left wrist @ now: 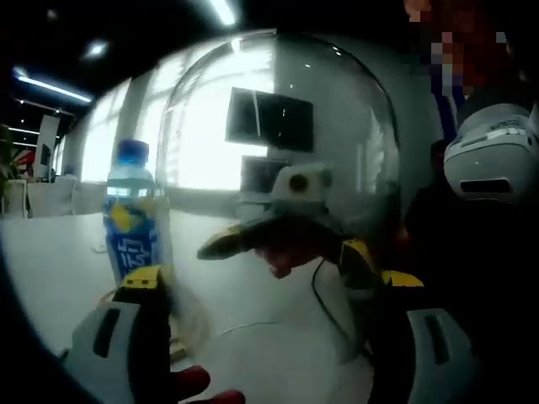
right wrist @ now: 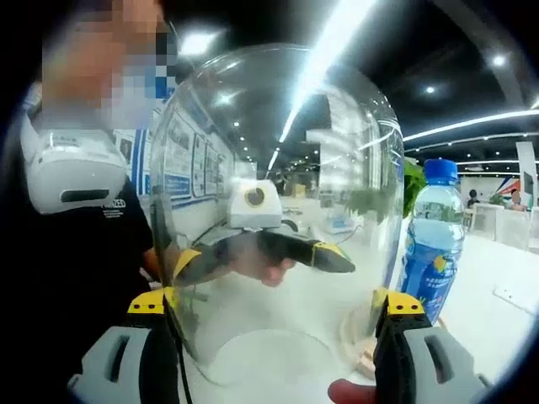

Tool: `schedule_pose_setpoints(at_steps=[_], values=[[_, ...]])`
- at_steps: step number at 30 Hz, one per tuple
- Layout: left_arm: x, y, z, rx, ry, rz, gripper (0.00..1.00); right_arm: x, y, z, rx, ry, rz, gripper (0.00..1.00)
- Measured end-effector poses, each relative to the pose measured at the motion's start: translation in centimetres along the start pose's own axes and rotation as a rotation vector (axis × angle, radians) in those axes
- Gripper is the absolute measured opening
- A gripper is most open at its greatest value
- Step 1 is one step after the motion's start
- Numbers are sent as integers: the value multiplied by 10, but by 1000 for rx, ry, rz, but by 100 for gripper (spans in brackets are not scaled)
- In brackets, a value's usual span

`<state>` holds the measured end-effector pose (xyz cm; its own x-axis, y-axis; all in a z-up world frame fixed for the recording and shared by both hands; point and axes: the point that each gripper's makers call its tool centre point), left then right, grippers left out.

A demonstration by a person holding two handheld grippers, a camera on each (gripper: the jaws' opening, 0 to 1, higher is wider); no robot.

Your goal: Open the cover put in the Mizone put the cover back on

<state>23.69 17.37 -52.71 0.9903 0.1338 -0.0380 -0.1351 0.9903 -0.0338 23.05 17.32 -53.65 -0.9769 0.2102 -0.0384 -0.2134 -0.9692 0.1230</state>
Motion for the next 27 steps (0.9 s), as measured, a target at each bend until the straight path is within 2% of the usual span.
schedule_pose_setpoints(at_steps=[4,8,11,14,17,22,27], values=[[-1,2,1,-7,11,-28,86,-1,2,0,17,-12,29,90],[-1,2,2,0,22,-66,86,0,1,2,-12,-37,87,90],[1,0,1,2,29,-93,86,-2,-1,2,-11,-36,114,90],[0,-1,0,10,26,-113,86,0,-2,2,0,-34,117,90],[-1,-3,-1,29,22,-127,86,0,-3,2,-17,-38,119,90],[1,-2,0,3,22,-133,86,-2,-4,3,-26,-40,122,90],[-4,-2,-1,23,18,-133,86,3,-4,3,-34,-41,124,90]])
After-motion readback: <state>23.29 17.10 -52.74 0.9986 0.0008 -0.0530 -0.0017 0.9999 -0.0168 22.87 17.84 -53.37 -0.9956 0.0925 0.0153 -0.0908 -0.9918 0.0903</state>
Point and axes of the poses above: the point that each gripper's makers call its tool centre point, and the gripper's own axes: y roughly backward along the fingers, x roughly to its left, z roughly out of its top, and after that the axes turned 6 degrees about -z, right-handed
